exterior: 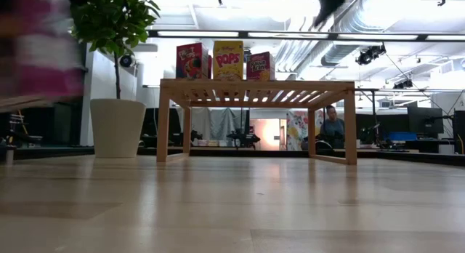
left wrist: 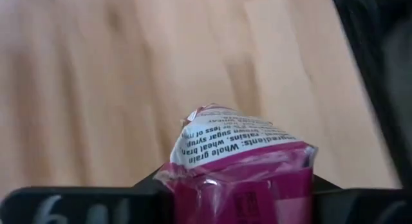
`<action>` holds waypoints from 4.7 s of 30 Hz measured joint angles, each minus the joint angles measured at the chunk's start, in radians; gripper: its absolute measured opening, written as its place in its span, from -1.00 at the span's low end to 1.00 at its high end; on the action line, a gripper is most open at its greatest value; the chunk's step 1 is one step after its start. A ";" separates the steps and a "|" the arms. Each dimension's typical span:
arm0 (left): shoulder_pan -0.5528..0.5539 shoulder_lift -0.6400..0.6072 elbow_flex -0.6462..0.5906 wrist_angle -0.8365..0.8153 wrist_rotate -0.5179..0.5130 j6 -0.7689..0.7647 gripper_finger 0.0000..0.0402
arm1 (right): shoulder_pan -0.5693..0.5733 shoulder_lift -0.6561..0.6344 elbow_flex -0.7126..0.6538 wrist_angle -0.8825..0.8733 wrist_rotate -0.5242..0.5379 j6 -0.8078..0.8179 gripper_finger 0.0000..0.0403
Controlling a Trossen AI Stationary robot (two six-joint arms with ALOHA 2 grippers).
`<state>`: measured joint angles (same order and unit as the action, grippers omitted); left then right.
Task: Stack cereal on shelf
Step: Align the violet cereal box with the other violet cereal box on the shelf
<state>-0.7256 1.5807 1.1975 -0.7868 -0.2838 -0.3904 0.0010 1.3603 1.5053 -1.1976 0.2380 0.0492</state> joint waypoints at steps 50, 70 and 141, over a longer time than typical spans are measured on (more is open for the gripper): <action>0.380 -0.031 -0.291 0.881 -0.064 0.168 -0.47 | 0.254 0.116 -0.895 1.782 -0.056 0.119 0.21; 0.380 -0.030 -0.290 0.889 -0.054 0.203 -0.46 | 0.254 0.299 -0.706 1.643 -0.054 0.067 0.46; 0.208 -0.483 -0.651 1.364 -0.353 0.350 -0.04 | -0.148 -0.156 -1.015 1.904 0.099 -0.177 -0.29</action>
<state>-0.5172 1.0977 0.5468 0.5769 -0.6368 -0.0402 -0.1472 1.2039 0.4900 0.7059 0.3373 -0.1279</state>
